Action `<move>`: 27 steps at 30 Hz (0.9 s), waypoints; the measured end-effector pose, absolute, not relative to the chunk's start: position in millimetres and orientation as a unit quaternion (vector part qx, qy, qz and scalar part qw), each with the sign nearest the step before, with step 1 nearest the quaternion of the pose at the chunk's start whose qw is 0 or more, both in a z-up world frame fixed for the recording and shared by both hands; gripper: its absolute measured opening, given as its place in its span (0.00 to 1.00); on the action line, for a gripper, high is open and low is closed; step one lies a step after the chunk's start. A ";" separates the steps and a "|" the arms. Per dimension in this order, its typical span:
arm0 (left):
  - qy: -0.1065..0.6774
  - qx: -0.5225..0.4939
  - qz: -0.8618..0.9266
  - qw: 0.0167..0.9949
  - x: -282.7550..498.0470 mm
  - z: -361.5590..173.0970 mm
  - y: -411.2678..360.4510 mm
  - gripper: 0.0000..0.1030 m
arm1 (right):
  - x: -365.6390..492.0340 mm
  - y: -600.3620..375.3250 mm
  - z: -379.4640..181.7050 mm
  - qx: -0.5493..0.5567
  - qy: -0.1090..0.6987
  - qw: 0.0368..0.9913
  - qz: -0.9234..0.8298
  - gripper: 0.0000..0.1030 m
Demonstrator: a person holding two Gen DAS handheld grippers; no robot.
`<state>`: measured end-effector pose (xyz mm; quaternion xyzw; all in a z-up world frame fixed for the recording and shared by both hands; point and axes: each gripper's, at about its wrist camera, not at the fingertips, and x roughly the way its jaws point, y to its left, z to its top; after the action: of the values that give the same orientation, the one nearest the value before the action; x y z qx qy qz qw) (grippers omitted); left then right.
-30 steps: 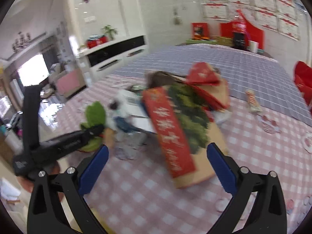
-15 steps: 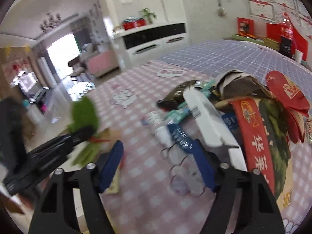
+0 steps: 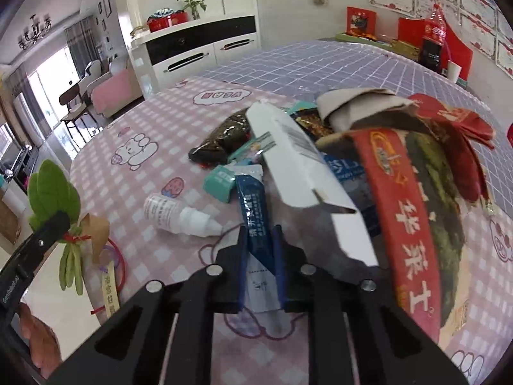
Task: Collect trash
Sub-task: 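Carry the leaves and blue packet over the blue bin with both tools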
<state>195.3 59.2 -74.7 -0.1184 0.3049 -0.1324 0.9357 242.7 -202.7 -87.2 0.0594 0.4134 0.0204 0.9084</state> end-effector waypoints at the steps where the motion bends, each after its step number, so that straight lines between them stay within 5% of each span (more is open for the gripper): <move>1: 0.302 -0.118 -0.132 0.937 193.0 -74.0 59.0 0.14 | 239.8 -205.1 -87.6 0.068 0.412 0.908 0.023 0.14; 12: 0.242 -0.126 -0.108 0.956 170.1 -40.2 69.8 0.14 | 199.4 -196.5 -42.0 0.105 0.348 0.928 0.085 0.14; 27: 0.179 -0.121 0.050 0.975 115.2 -7.9 163.1 0.14 | 205.9 -56.3 -3.5 0.057 0.324 0.899 0.290 0.14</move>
<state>115.2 163.1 -7.9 -0.1213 0.1787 0.0496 0.9751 205.9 -56.3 -3.5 0.0569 0.3239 0.2901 0.8987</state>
